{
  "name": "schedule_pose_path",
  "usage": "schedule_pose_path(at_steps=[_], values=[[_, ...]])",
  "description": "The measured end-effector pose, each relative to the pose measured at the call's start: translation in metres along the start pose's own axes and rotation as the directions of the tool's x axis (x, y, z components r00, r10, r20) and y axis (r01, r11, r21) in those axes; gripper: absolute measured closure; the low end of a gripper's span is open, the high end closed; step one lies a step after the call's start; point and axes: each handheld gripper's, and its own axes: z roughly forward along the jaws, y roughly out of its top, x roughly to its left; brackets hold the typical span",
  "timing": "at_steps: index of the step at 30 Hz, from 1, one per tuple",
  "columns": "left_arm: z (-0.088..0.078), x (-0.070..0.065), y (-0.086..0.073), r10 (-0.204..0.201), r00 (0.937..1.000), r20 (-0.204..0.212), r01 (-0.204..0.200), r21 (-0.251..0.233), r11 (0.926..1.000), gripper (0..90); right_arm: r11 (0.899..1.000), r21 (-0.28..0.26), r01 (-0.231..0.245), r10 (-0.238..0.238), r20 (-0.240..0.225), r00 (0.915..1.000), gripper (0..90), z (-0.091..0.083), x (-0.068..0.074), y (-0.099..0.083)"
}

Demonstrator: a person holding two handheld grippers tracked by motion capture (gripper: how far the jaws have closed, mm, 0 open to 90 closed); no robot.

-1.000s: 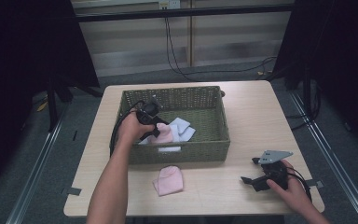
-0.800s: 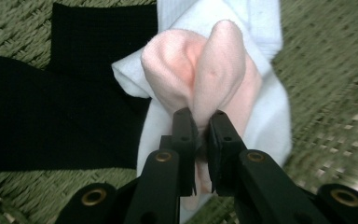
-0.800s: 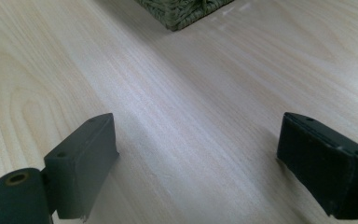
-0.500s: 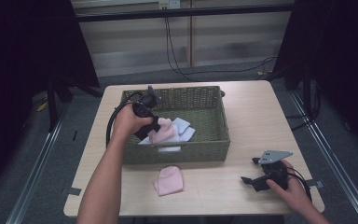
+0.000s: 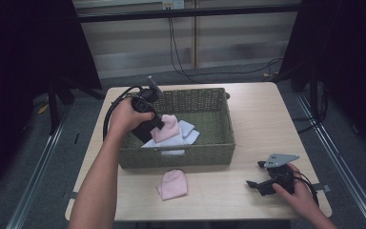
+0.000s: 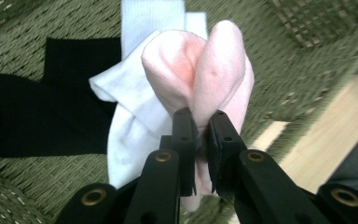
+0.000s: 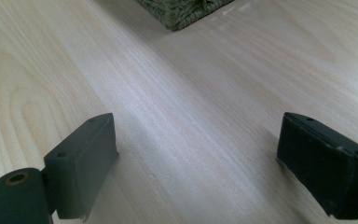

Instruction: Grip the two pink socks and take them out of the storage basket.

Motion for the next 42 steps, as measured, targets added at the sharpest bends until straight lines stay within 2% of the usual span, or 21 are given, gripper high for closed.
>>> schedule_pose_path(at_steps=[5, 17, 24, 32, 40, 42], values=[[-0.010, -0.003, 0.002, -0.005, 0.9999, 0.015, 0.005, -0.002, 1.0000, 82.5, 1.000, 0.000, 0.000, 0.000, 0.000, 1.0000, 11.1, 0.000, 0.000, 0.000], [-0.029, -0.013, 0.007, -0.004, 0.9999, 0.016, 0.004, 0.013, 0.9999, 82.5, 1.000, 0.000, 0.000, 0.000, 0.000, 1.0000, 11.1, 0.000, 0.000, 0.000], [-0.036, -0.018, 0.009, 0.007, 0.9997, 0.022, -0.007, 0.024, 0.9997, 82.5, 1.000, 0.002, 0.000, 0.000, -0.001, 1.0000, 11.1, 0.000, 0.000, 0.000], [-0.043, -0.025, 0.010, 0.013, 0.9993, 0.034, -0.014, 0.010, 0.9999, 82.5, 1.000, 0.002, 0.001, -0.001, -0.001, 1.0000, 11.1, 0.000, 0.000, 0.000], [-0.046, -0.034, 0.008, 0.037, 0.9978, 0.055, -0.038, 0.011, 0.9992, 82.5, 1.000, 0.002, 0.001, -0.001, -0.001, 1.0000, 11.1, 0.000, 0.000, 0.000], [-0.046, -0.036, 0.007, 0.053, 0.9965, 0.065, -0.054, 0.008, 0.9985, 82.5, 1.000, 0.000, 0.000, 0.000, 0.000, 1.0000, 11.1, 0.000, 0.000, 0.000]])
